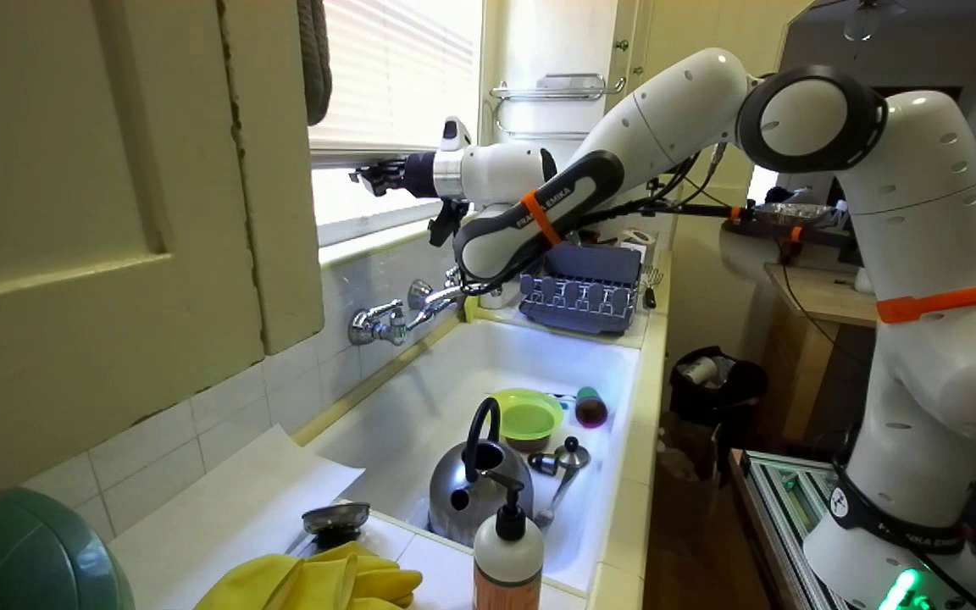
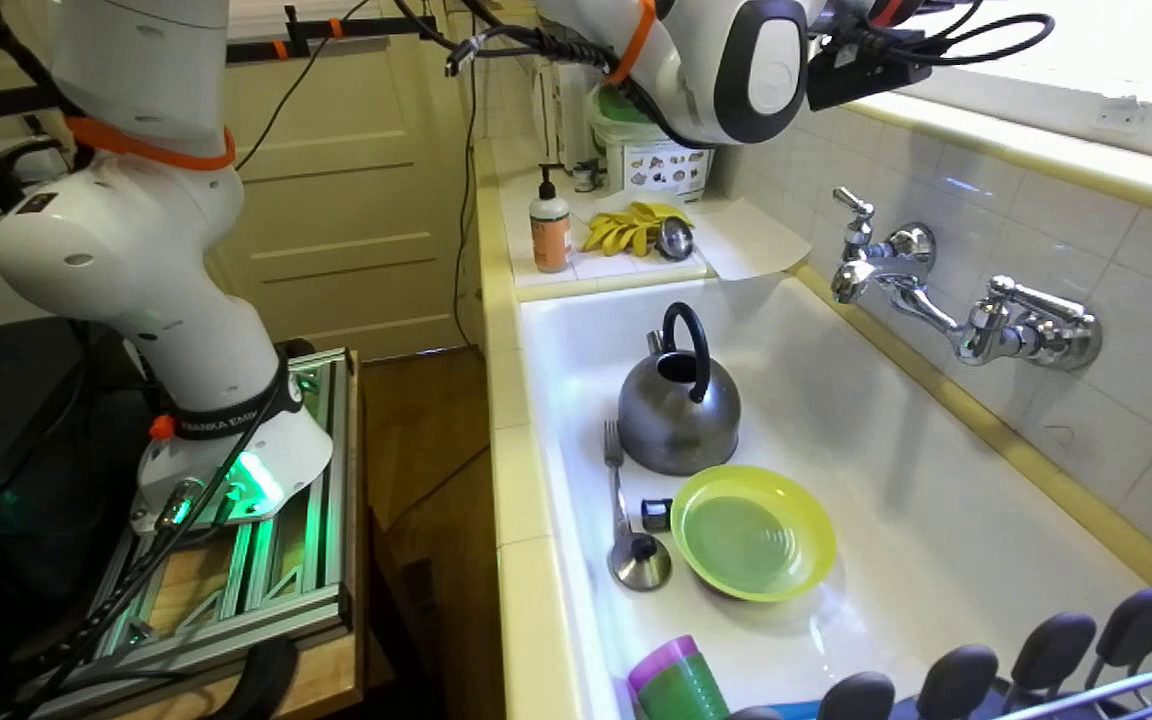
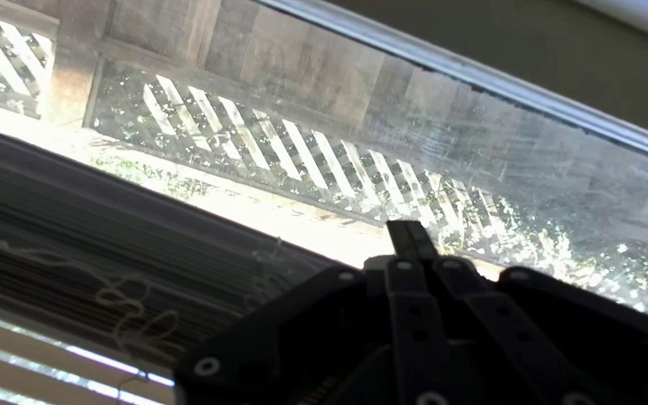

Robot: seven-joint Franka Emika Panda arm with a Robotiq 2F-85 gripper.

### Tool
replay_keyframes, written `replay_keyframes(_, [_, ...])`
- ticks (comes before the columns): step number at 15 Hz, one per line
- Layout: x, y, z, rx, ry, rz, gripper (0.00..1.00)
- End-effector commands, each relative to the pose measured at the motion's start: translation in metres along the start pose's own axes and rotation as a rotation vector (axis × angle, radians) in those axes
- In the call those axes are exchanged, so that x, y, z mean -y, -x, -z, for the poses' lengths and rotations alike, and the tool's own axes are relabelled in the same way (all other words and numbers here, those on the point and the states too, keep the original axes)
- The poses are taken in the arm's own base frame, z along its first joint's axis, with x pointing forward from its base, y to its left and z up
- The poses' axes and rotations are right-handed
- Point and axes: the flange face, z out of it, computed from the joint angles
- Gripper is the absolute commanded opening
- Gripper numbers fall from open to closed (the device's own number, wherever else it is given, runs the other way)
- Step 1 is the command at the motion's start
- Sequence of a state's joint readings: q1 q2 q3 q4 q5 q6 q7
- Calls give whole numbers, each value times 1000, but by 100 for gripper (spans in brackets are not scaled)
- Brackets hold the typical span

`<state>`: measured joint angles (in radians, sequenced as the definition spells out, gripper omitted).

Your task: Push the blinds up

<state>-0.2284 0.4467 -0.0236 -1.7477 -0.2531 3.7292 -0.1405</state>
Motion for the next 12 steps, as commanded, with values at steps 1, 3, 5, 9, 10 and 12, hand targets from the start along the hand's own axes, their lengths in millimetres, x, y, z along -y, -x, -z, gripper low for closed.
replay_keyframes(1, [-14, -44, -3, -45, 50, 4, 0])
replay_keyframes(3, [-19, -50, -5, -36, 76, -1, 0])
replay_keyframes(5, [-27, -47, -7, -19, 107, -7, 0])
replay_keyframes(9, [-37, -28, -9, 25, 154, -21, 0])
replay_keyframes(10, [-37, -23, -10, 32, 159, -25, 0])
replay_keyframes(12, [-39, -15, -13, 41, 174, -23, 0])
